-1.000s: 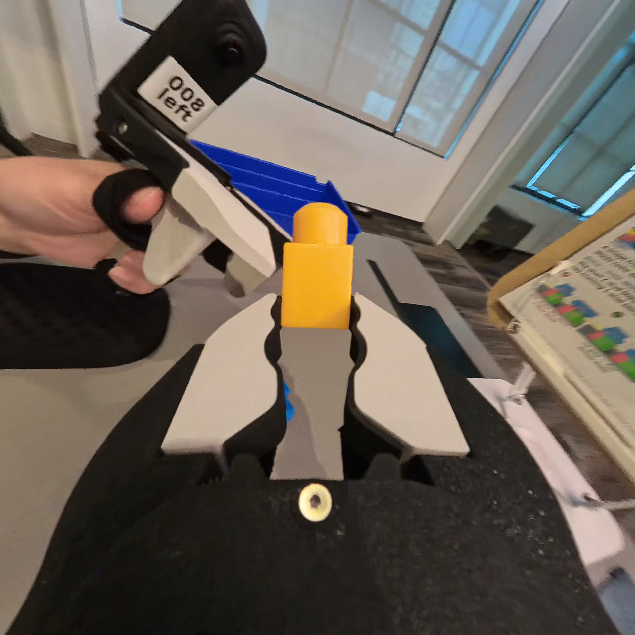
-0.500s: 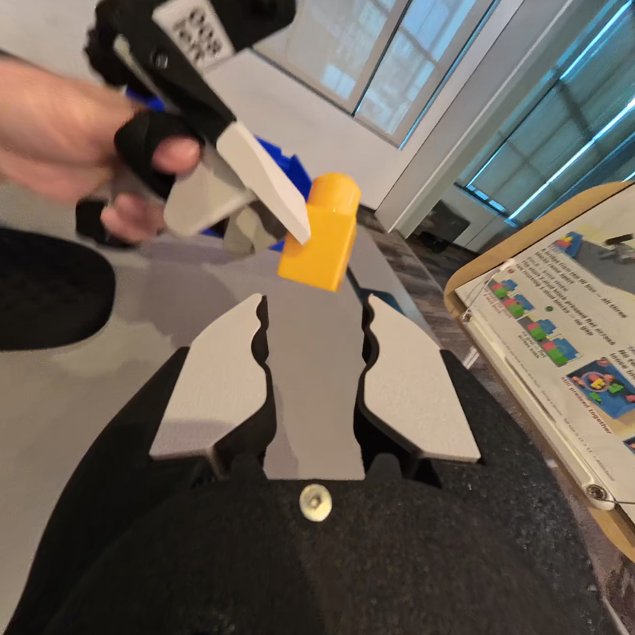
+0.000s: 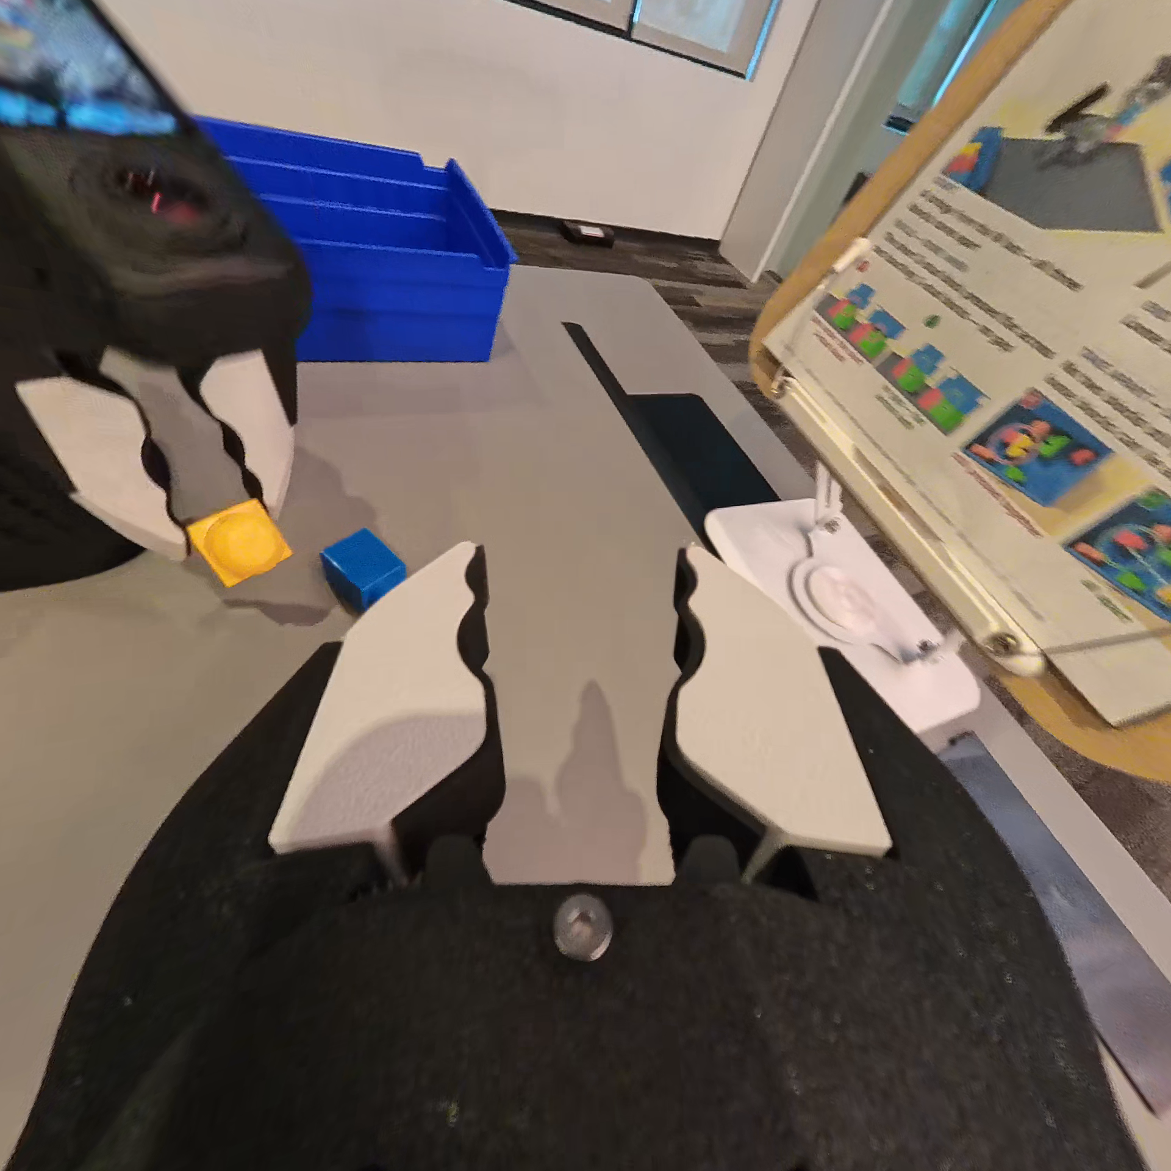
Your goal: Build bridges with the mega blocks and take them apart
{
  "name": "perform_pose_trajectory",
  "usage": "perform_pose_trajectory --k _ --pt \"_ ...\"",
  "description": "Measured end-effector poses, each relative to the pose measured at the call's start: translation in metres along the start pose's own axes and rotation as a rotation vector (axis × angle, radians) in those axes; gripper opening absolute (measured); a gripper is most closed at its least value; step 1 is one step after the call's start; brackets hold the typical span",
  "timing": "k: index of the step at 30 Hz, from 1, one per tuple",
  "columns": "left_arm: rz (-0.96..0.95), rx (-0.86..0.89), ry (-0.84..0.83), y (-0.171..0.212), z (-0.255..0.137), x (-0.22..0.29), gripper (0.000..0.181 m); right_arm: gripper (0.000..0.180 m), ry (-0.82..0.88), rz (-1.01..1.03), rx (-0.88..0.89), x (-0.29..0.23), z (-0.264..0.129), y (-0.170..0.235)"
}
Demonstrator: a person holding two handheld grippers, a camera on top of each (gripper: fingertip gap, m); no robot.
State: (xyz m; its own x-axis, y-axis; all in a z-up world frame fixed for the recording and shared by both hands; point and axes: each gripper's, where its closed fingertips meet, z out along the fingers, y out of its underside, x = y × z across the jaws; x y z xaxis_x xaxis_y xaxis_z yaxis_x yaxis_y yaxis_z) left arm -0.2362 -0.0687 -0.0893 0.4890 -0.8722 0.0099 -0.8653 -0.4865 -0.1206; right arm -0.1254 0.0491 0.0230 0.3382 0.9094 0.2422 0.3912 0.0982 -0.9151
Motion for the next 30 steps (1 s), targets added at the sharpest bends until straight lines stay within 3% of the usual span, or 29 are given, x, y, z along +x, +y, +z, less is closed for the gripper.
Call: perform_pose_trajectory --k 10,24,30 --pt "0.032 -0.233 -0.060 -0.004 0.034 -0.005 0.036 0.055 0.045 0.087 0.071 0.034 -0.037 -0.003" --pt "0.045 -0.307 -0.071 -0.009 0.053 -0.007 0.035 0.055 0.006 0.090 0.028 0.029 -0.025 0.010" --pt "0.026 -0.188 -0.064 -0.021 0.041 -0.003 0.035 0.055 0.011 0.110 0.057 0.034 -0.033 0.007"
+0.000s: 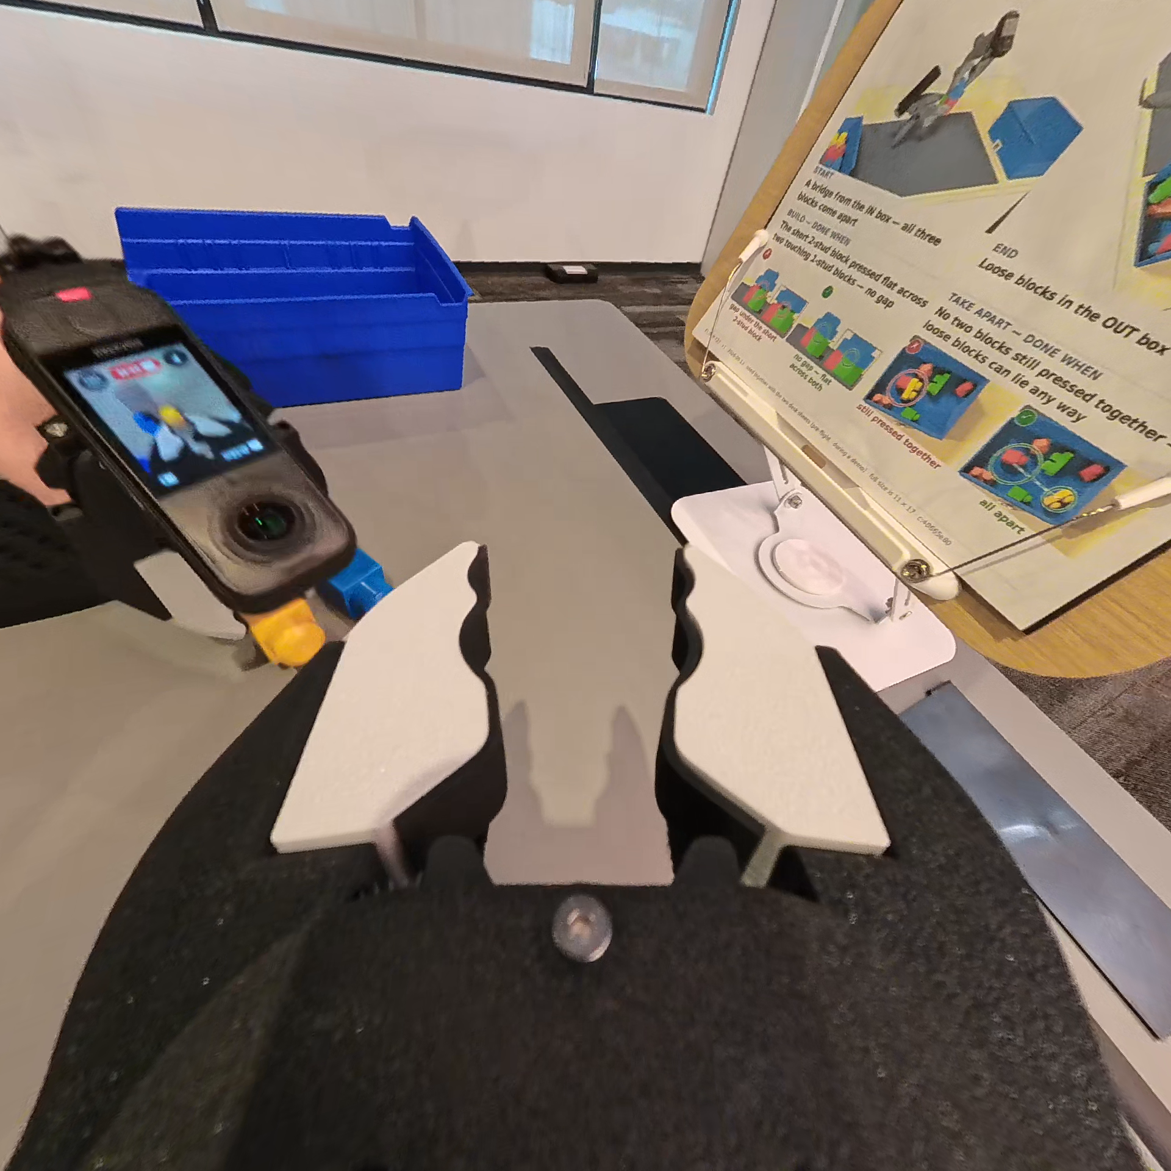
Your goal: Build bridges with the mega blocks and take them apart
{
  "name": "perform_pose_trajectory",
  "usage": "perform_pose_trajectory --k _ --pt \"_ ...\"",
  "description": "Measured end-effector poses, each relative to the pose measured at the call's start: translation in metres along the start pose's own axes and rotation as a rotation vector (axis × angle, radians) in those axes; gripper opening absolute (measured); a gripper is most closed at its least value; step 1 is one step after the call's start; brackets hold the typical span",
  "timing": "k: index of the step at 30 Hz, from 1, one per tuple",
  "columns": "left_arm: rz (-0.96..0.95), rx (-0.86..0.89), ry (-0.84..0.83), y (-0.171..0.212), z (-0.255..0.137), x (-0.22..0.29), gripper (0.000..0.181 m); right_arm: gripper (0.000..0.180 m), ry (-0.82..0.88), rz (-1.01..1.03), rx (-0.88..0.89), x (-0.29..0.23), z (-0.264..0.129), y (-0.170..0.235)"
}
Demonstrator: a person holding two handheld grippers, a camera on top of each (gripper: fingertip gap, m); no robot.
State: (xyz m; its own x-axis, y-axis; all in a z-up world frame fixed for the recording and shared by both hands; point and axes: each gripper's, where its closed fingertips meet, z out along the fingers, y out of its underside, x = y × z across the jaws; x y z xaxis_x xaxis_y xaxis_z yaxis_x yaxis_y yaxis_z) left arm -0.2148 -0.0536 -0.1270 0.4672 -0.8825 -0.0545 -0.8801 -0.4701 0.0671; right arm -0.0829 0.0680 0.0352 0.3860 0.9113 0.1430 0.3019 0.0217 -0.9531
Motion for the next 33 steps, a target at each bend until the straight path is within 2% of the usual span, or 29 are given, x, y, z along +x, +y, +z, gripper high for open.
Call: perform_pose_trajectory --k 6,10,15,17,22,33 --pt "-0.051 0.179 -0.026 0.006 -0.031 0.006 0.037 0.055 0.017 0.012 0.020 0.008 -0.009 -0.003" --pt "-0.060 0.390 -0.064 -0.003 -0.034 0.021 0.033 0.055 0.021 0.022 0.031 0.011 -0.013 -0.004" --pt "0.073 0.532 -0.444 -0.010 -0.031 0.013 0.026 0.054 0.011 0.039 0.039 0.012 -0.013 -0.003" --pt "0.113 0.555 -0.514 -0.014 -0.027 0.015 0.021 0.054 0.004 0.048 0.035 0.012 -0.012 -0.001" --pt "0.139 0.534 -0.535 -0.015 -0.010 0.017 0.021 0.054 -0.006 0.056 0.033 0.012 -0.013 0.000" --pt "0.151 0.567 -0.445 -0.013 0.000 0.012 0.027 0.053 -0.041 0.068 0.009 0.008 -0.011 0.005"
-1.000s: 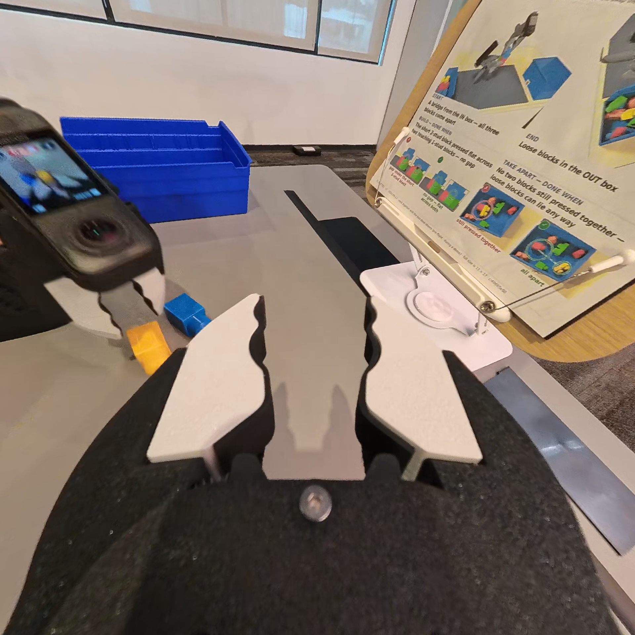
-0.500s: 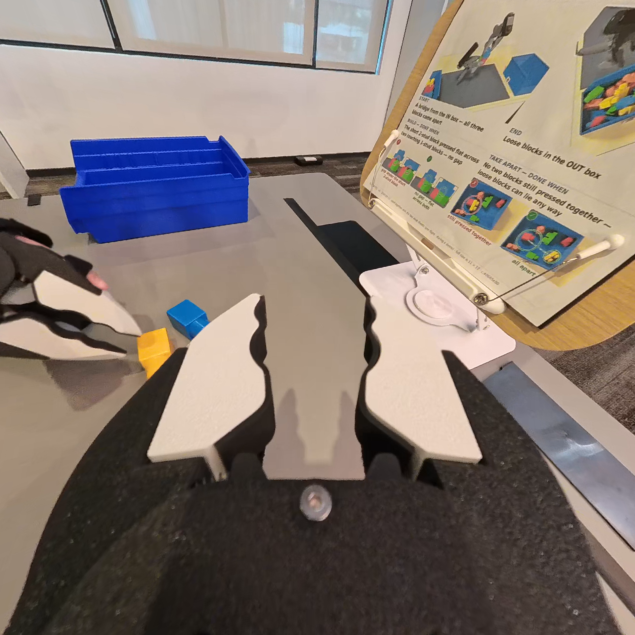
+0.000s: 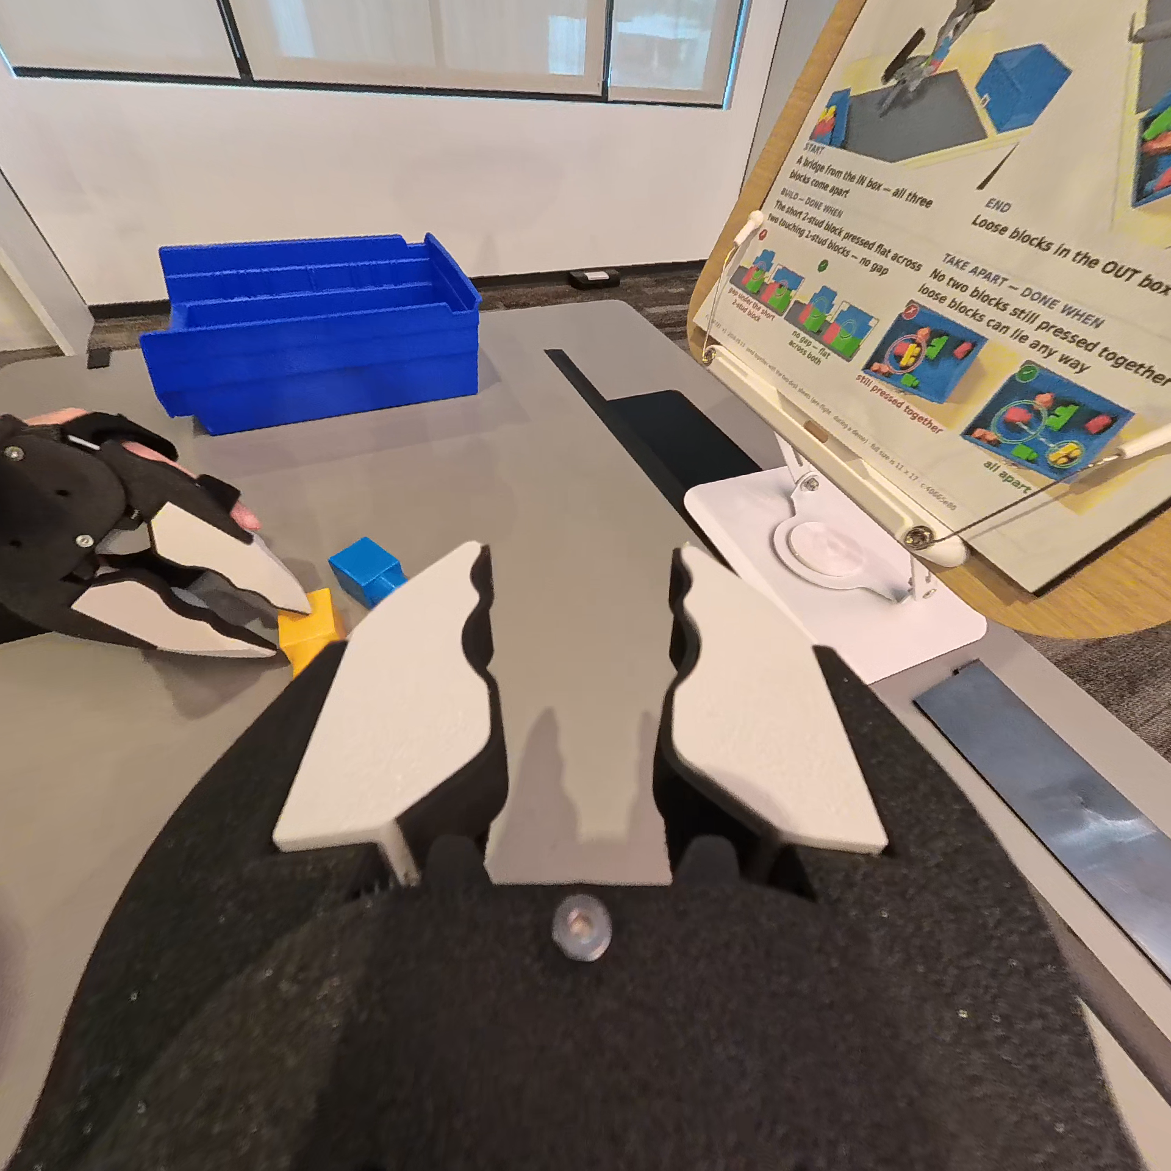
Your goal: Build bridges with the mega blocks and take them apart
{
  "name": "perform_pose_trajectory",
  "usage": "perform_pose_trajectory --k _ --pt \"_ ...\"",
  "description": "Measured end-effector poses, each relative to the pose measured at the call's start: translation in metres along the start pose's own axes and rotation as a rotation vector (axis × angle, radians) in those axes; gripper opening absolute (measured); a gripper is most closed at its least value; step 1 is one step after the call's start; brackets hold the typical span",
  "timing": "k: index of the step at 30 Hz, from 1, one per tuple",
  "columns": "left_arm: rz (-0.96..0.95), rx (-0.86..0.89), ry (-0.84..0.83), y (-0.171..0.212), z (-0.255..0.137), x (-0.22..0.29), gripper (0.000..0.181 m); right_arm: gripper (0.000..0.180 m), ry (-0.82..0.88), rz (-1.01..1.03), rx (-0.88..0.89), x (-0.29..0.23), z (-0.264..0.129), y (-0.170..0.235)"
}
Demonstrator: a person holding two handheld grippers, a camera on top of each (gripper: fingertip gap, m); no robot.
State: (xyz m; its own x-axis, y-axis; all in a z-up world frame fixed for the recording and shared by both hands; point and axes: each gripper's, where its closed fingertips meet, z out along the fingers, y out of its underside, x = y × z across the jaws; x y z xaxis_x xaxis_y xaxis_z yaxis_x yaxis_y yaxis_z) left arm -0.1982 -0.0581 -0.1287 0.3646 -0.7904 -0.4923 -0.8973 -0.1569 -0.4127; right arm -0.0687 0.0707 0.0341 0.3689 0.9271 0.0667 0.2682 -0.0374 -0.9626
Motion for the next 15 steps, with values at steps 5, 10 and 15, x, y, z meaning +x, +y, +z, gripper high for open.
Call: perform_pose_trajectory --k 5,10,15 --pt "-0.060 0.020 0.029 0.000 -0.002 -0.002 0.021 0.053 0.004 0.001 0.001 0.001 -0.001 0.001" --pt "-0.047 0.014 0.001 0.004 -0.004 -0.001 0.020 0.053 0.005 0.014 0.015 0.004 -0.003 -0.001" --pt "-0.049 -0.012 -0.034 0.010 -0.007 0.000 0.020 0.053 0.006 0.025 0.016 0.006 -0.004 0.001"
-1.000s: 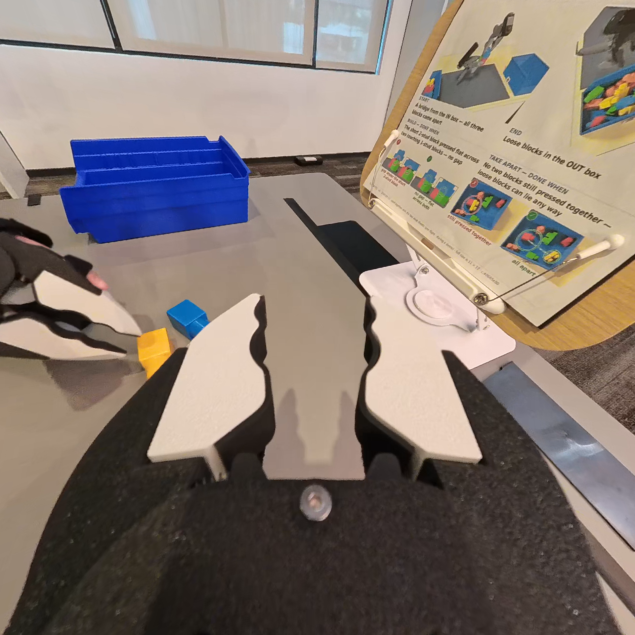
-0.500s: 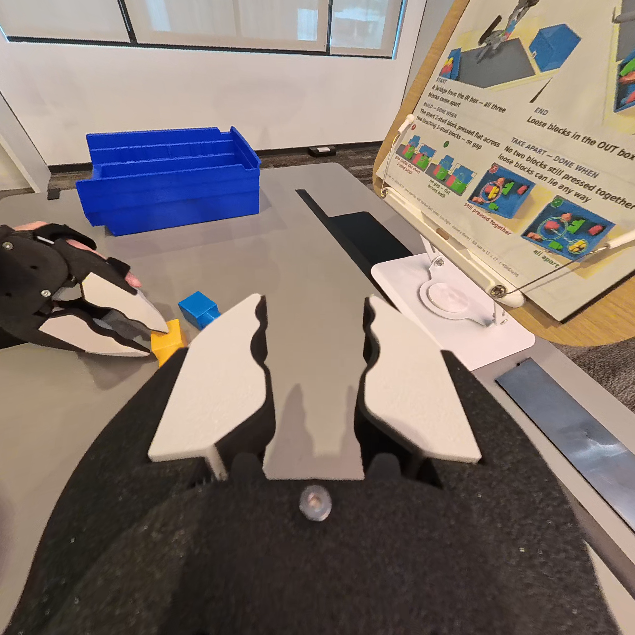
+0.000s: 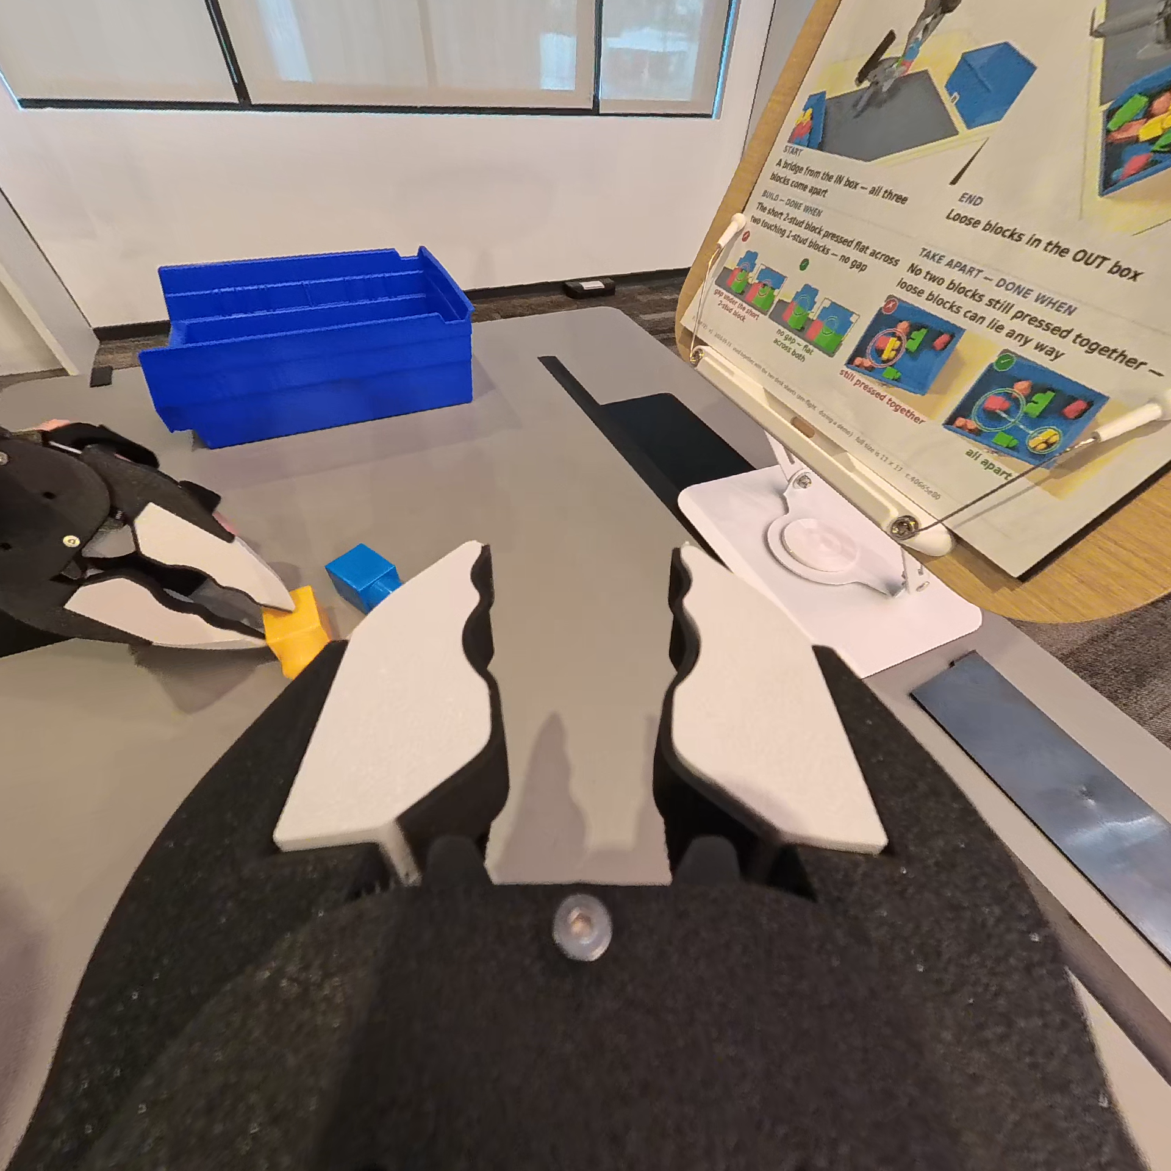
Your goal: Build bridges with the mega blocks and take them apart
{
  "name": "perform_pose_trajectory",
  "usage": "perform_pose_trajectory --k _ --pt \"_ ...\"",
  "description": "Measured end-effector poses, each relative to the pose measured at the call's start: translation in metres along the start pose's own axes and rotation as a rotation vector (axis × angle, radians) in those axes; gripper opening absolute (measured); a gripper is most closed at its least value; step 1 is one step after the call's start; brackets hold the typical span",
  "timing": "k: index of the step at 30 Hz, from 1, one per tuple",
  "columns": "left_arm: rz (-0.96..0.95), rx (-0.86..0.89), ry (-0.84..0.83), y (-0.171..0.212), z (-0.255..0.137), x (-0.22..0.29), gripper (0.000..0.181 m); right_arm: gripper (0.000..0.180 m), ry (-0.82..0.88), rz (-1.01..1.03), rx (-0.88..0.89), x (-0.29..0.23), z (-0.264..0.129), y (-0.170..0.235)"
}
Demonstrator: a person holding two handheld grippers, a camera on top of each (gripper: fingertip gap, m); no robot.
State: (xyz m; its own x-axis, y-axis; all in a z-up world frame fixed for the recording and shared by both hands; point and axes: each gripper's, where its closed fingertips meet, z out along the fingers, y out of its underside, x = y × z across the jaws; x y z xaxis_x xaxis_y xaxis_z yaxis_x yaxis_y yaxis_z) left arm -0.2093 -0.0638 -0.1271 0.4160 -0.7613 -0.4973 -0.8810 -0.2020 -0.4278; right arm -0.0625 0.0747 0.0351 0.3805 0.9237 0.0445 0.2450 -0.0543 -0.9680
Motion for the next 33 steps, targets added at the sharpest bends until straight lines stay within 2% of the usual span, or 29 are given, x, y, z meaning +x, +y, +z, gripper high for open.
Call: perform_pose_trajectory --k 17,33 --pt "-0.144 -0.055 -0.121 0.007 0.005 -0.014 0.020 0.054 -0.014 0.025 -0.024 0.002 0.004 0.009" --pt "-0.179 -0.088 -0.166 0.008 0.010 -0.023 0.020 0.054 -0.021 0.041 -0.013 0.004 0.002 0.009"
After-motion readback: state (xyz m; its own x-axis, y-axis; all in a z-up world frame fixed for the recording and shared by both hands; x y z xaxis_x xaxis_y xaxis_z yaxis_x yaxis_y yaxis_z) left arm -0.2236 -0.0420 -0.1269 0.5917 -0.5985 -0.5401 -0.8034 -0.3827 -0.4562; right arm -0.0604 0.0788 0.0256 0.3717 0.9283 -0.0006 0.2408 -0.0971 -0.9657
